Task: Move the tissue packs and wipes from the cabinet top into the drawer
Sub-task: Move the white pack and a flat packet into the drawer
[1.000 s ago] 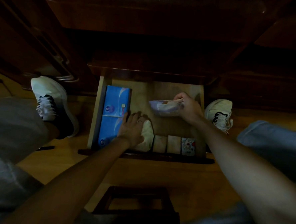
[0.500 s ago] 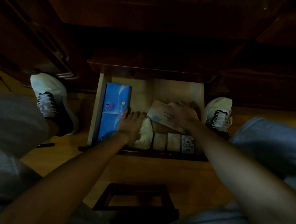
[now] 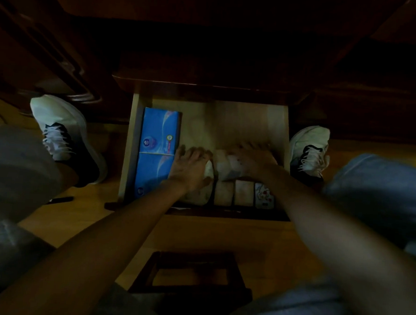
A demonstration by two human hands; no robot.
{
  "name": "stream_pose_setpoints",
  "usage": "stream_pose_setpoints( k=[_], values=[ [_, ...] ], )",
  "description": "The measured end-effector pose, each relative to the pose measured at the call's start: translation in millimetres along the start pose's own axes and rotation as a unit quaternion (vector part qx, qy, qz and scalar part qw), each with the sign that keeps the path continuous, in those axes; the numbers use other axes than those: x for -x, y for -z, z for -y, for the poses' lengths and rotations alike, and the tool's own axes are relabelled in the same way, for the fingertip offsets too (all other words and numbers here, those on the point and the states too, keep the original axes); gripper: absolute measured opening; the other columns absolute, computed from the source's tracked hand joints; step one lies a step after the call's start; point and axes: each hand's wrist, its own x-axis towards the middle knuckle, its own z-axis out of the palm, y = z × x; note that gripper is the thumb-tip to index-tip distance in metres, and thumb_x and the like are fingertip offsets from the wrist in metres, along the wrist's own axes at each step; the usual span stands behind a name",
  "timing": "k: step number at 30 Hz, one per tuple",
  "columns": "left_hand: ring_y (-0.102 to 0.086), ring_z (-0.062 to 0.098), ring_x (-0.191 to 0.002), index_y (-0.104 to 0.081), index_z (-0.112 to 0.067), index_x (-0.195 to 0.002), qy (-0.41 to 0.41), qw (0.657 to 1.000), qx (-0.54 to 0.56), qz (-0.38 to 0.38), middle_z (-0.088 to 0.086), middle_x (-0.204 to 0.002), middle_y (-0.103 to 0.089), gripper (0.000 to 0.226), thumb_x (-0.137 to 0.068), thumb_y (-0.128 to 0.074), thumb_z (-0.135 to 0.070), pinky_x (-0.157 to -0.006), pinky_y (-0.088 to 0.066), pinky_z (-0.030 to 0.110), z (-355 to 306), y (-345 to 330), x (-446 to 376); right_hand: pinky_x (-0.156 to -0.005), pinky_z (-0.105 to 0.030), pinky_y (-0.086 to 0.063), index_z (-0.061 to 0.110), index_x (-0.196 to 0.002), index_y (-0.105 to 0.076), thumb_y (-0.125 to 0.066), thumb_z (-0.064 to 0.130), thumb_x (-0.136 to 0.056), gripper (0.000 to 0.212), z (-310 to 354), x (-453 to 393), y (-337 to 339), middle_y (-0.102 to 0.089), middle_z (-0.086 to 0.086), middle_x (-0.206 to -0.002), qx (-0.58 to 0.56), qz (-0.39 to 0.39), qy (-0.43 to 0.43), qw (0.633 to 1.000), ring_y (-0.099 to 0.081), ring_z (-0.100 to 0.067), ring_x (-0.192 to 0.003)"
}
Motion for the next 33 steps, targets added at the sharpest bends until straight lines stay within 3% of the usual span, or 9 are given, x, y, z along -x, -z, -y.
stream_pose_setpoints(
  k=[4,12,17,21,23,25,29,31,33],
  values=[
    [-0.040,0.031,-0.132,-0.037,-0.022,-0.144,-0.002,0.999,-0.030,0.011,0.008,-0.144,-0.046,0.073,-0.083,-0.064,-0.051,-0.116,-0.021,0.051,5,-3,4,-0.111,-0.058,-0.034,0.033,-0.154,-0.028,-0.064,0.041,-0.094,0.070,-6,6,-2,-0.030,-0.009,-0.157,-0.001,0.015,-0.004,1.000,-0.031,-0.038,-0.141],
    [-0.031,0.029,-0.142,-0.024,-0.021,-0.155,0.014,0.997,0.075,-0.002,0.009,-0.157,-0.032,0.083,-0.088,-0.061,-0.052,-0.116,-0.024,0.043,3,1,7,-0.113,-0.045,-0.037,0.026,-0.158,-0.028,-0.073,0.024,-0.090,0.082,-19,12,1,-0.028,-0.009,-0.160,-0.098,0.043,0.037,0.994,-0.034,-0.034,-0.143],
    [-0.026,0.028,-0.144,-0.030,-0.019,-0.153,-0.014,0.998,0.032,-0.059,0.008,-0.156,-0.032,0.079,-0.087,-0.061,-0.049,-0.119,-0.013,0.045,-4,7,8,-0.111,-0.046,-0.041,0.026,-0.153,-0.040,-0.068,0.026,-0.095,0.065,-18,12,-8,-0.040,-0.010,-0.157,-0.081,-0.011,0.006,0.997,-0.042,-0.033,-0.140],
    [-0.024,0.027,-0.145,-0.035,-0.016,-0.150,-0.036,0.996,0.035,-0.067,0.009,-0.155,-0.033,0.074,-0.088,-0.059,-0.047,-0.120,-0.008,0.044,-11,6,10,-0.100,-0.048,-0.054,0.032,-0.117,-0.067,-0.069,0.044,-0.091,0.029,-14,9,-2,-0.062,-0.009,-0.135,-0.047,-0.022,0.013,0.999,-0.064,-0.029,-0.116],
    [-0.025,0.027,-0.144,-0.039,-0.014,-0.149,-0.048,0.995,0.029,-0.077,0.009,-0.154,-0.035,0.068,-0.091,-0.056,-0.045,-0.120,-0.006,0.043,-12,6,10,-0.106,-0.046,-0.047,0.027,-0.139,-0.054,-0.062,0.036,-0.097,0.044,-22,7,9,-0.051,-0.011,-0.149,-0.012,-0.004,0.024,1.000,-0.055,-0.031,-0.129],
    [-0.026,0.028,-0.145,-0.048,-0.013,-0.145,-0.067,0.994,0.013,-0.086,0.009,-0.152,-0.040,0.058,-0.094,-0.052,-0.041,-0.120,-0.002,0.041,-12,8,10,-0.113,-0.045,-0.034,0.028,-0.153,-0.038,-0.055,0.024,-0.099,0.057,-28,7,21,-0.043,-0.008,-0.155,-0.001,-0.071,-0.034,0.997,-0.040,-0.029,-0.141],
    [-0.022,0.029,-0.147,-0.062,-0.019,-0.133,-0.105,0.992,-0.029,-0.058,0.008,-0.151,-0.045,0.043,-0.099,-0.043,-0.038,-0.119,0.005,0.045,-15,12,9,-0.123,-0.052,-0.003,0.024,-0.132,-0.064,-0.057,0.031,-0.097,0.036,-35,22,25,-0.052,-0.003,-0.148,0.039,-0.101,-0.087,0.990,-0.022,-0.028,-0.149],
    [-0.019,0.029,-0.148,-0.065,-0.024,-0.130,-0.128,0.989,-0.074,-0.028,0.006,-0.150,-0.046,0.042,-0.100,-0.040,-0.039,-0.119,0.007,0.052,-19,13,9,-0.124,-0.037,0.001,0.010,-0.137,-0.061,-0.054,0.025,-0.100,0.041,-36,25,10,-0.042,-0.010,-0.157,0.039,-0.134,-0.111,0.984,-0.018,-0.026,-0.152],
    [-0.015,0.031,-0.149,-0.065,-0.027,-0.128,-0.156,0.978,-0.139,0.000,0.004,-0.147,-0.048,0.039,-0.098,-0.044,-0.040,-0.119,0.006,0.060,-20,12,12,-0.118,-0.017,0.002,-0.001,-0.152,-0.037,-0.048,0.014,-0.103,0.053,-36,31,-2,-0.030,-0.015,-0.162,-0.043,-0.163,-0.132,0.977,-0.018,-0.022,-0.153]
  ],
)
